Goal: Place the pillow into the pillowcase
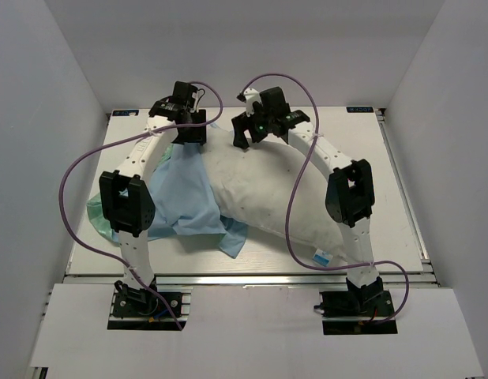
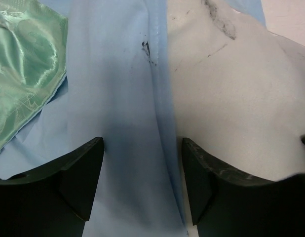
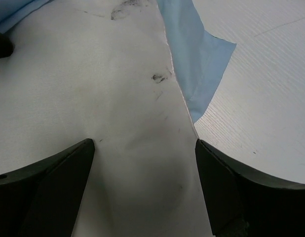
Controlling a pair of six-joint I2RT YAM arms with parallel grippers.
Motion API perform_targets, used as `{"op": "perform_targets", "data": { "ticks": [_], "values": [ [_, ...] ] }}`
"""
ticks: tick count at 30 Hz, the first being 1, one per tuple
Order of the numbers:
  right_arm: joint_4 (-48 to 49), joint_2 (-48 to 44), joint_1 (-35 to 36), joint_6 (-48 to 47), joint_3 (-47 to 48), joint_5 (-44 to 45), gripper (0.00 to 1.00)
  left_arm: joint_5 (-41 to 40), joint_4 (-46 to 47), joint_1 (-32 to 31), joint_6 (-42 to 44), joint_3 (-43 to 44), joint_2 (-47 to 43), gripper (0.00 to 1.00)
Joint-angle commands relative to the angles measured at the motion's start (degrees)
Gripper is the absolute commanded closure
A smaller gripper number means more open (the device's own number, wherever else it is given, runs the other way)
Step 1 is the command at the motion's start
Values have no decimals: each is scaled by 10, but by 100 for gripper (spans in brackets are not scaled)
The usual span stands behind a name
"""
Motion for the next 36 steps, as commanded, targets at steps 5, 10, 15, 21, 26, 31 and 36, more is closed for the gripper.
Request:
{"op": "perform_targets", "data": {
  "ticks": [5, 10, 15, 21, 26, 31, 36],
  "values": [
    [-27, -18, -2, -31, -21, -57, 25, -60, -48, 0, 16, 59, 24, 44],
    [-43, -13, 0, -39, -29, -108, 71, -61, -44, -1, 40, 109, 54, 63],
    [-48, -40, 2, -60, -43, -115, 100, -34, -16, -3, 73, 105, 49, 100],
    [20, -124, 28, -71, -109, -110, 100, -5, 54, -36, 102, 76, -27, 100],
    [93, -227, 70, -87, -213, -81, 100, -70, 83, -98, 105, 94, -68, 100],
    [174, -335, 99, -96, -335, -111, 100, -87, 82, -117, 67, 135, -76, 100],
    [224, -386, 129, -108, -410, -184, 100, -85, 108, -136, 59, 130, -93, 100]
  ]
}}
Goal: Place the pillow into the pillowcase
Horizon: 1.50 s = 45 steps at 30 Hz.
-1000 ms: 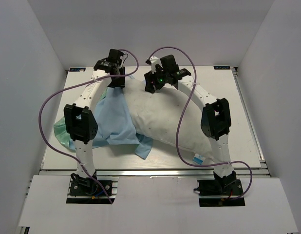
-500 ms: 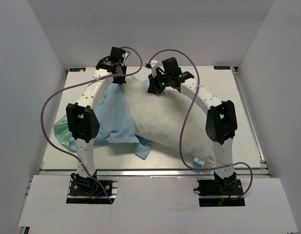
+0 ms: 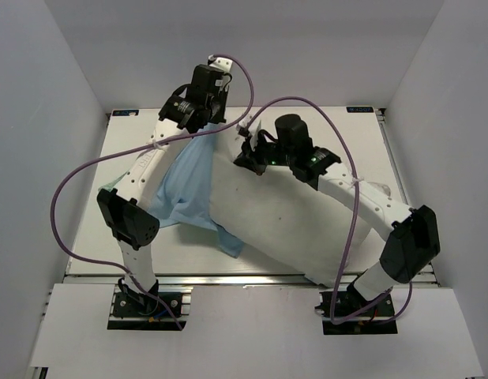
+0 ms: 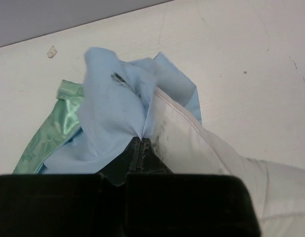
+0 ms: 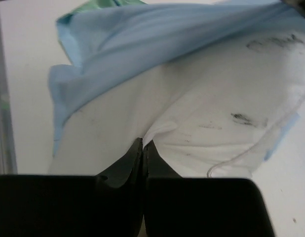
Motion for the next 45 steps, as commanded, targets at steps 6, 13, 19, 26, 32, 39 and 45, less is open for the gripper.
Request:
{"op": "perform_targets", "data": {
  "ticks": [6, 13, 19, 26, 32, 39, 45],
  "values": [
    [69, -36, 62, -11, -88, -132, 100, -97, 103, -7, -20, 14, -56, 100],
    [134, -19, 68, -2, -100, -107, 100, 61, 138, -8, 7, -54, -95, 100],
    [139, 25, 73, 3, -52, -209, 100, 83, 190, -15, 16, -123, -156, 100],
    [334, 77, 70, 110, -65, -90, 100, 206, 163, -30, 23, -111, -160, 100],
    [480, 165, 9, 284, -50, -14, 100, 296, 234, -52, 4, -262, -272, 100],
    [390, 51, -3, 265, -151, 37, 55, 104, 279, -52, -42, -378, -342, 100],
    [211, -59, -3, 224, -152, 86, 30, 35, 295, -52, -55, -382, -330, 100]
  ]
}}
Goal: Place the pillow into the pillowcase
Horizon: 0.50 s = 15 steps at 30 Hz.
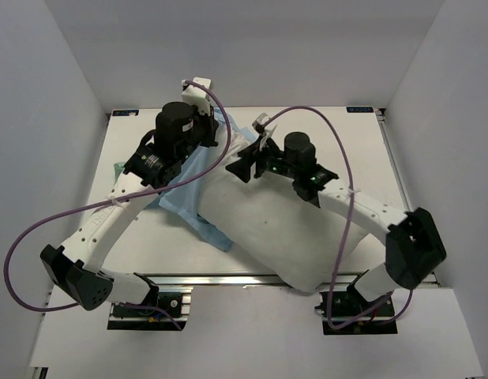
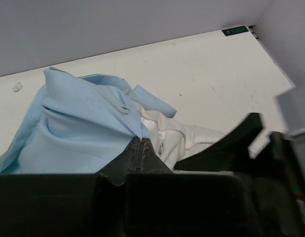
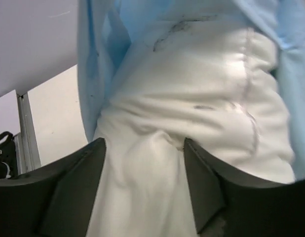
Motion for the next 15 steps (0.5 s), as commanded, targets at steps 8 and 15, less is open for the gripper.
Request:
{"op": "perform_targets", "data": {
  "ticks": [8, 15],
  "values": [
    [-188, -92, -9, -92, 52, 146, 11, -59, 40, -8, -18, 2, -14, 100],
    [-221, 51, -13, -135, 184, 82, 11, -56, 29, -8, -17, 14, -6, 100]
  ]
}}
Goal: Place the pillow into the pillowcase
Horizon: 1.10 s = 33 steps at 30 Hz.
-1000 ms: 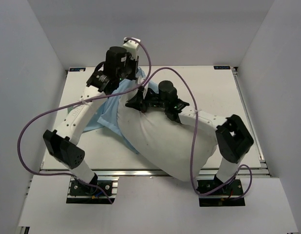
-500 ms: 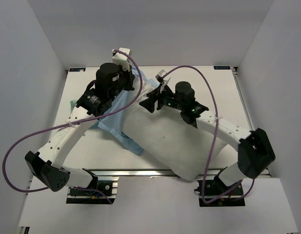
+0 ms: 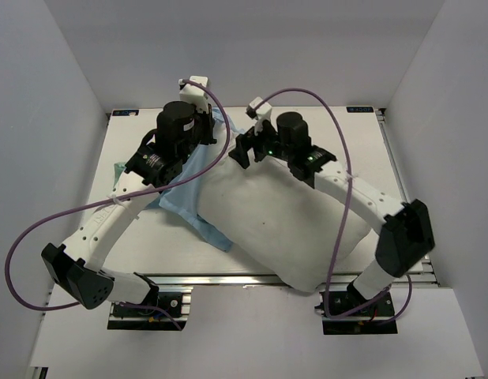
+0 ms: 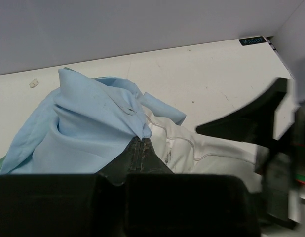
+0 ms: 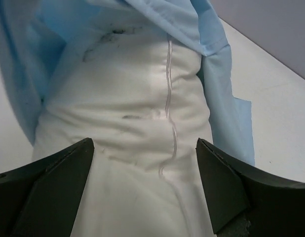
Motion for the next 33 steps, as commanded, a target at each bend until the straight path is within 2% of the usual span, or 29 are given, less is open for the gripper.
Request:
{"op": "perform_targets", "data": {
  "ticks": [1, 4, 7, 8, 10, 12, 13, 15, 18, 21, 23, 25, 28, 29, 31, 33],
  "values": [
    [-25, 67, -4, -30, 77, -27, 11, 2, 16, -7, -6, 20, -11, 100],
    [-31, 130, -5, -31, 129, -66, 12, 0, 13, -7, -5, 27, -7, 100],
    [-31, 171, -5, -27, 165, -150, 63, -6, 14, -7, -2, 29, -1, 100],
    [-31, 171, -5, -25, 167, -170, 100, -12, 13, -7, -3, 34, 1, 100],
    [-11, 149, -3, -21, 136, -215, 100, -38, 8, -7, -4, 46, 16, 100],
    [38, 88, 4, -16, 90, -234, 100, -65, 2, -7, -11, 66, 35, 100],
    [54, 63, 12, -16, 40, -235, 100, -73, 0, -7, -14, 73, 43, 100],
    [103, 0, 19, -6, -6, -240, 100, -77, -2, -7, -17, 90, 55, 100],
    [152, -34, 27, 36, -62, -260, 100, -54, -4, -7, -24, 107, 74, 100],
    [163, 3, 37, 69, -38, -263, 100, 12, -2, -7, -26, 113, 78, 100],
    [224, 44, 38, 116, -24, -239, 100, 65, 10, -8, -35, 102, 64, 100],
    [284, 89, 38, 144, -9, -173, 100, 93, 27, -9, -40, 74, 48, 100],
    [359, 174, 38, 210, 32, -141, 100, 132, 58, -10, -59, 37, 14, 100],
    [395, 199, 38, 251, 47, -137, 100, 172, 58, -10, -62, 33, 3, 100],
    [428, 260, 37, 287, 78, -98, 100, 202, 51, -11, -75, 18, -3, 100],
    [513, 290, 30, 353, 80, -86, 100, 233, 53, -13, -83, -7, -12, 100]
  ]
}}
